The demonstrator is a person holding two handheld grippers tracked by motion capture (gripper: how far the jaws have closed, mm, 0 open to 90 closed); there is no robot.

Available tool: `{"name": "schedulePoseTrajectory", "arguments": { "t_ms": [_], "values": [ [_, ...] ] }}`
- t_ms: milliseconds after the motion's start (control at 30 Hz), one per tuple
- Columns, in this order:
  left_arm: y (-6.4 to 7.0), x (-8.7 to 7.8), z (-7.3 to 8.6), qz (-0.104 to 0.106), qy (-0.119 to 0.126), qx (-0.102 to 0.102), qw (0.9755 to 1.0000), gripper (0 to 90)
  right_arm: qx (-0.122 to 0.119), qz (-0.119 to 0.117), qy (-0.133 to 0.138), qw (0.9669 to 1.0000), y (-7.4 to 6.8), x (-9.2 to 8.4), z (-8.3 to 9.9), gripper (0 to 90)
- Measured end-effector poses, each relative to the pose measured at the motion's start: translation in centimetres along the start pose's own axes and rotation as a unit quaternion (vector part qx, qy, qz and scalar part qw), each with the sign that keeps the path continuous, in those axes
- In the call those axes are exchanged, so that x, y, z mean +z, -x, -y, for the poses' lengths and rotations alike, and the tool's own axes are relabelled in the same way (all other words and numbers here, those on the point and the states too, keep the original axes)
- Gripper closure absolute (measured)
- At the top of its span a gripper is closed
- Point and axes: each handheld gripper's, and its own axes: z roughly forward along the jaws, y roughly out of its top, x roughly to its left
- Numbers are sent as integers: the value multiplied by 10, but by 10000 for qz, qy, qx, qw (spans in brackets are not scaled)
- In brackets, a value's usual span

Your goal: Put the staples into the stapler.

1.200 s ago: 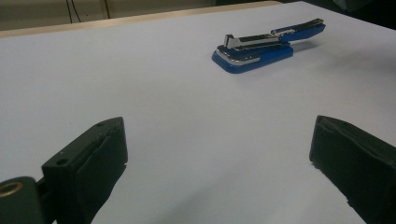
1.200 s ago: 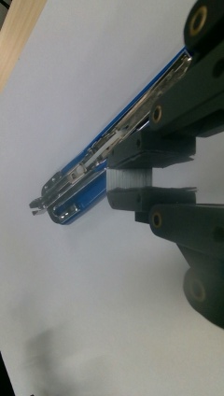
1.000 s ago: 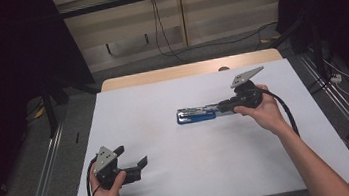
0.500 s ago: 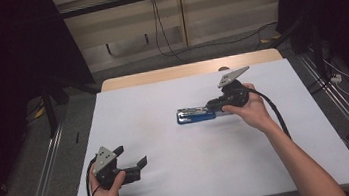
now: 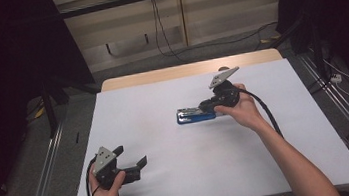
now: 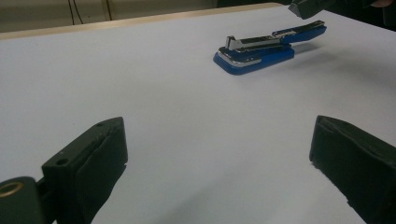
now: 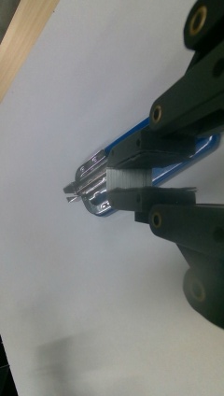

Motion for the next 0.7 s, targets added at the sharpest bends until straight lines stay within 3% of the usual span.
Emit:
{"name": "schedulePoseTrajectory", "arguments": {
  "t_ms": [500, 700],
  "values": [
    [0, 1, 0, 16, -11, -11, 10000, 44, -141, -38, -78, 9999, 2, 24, -16, 790],
    [0, 1, 0, 18, -44, 14, 10000, 44, -263, 149, -249, 9992, 2, 35, -22, 790]
  ]
}}
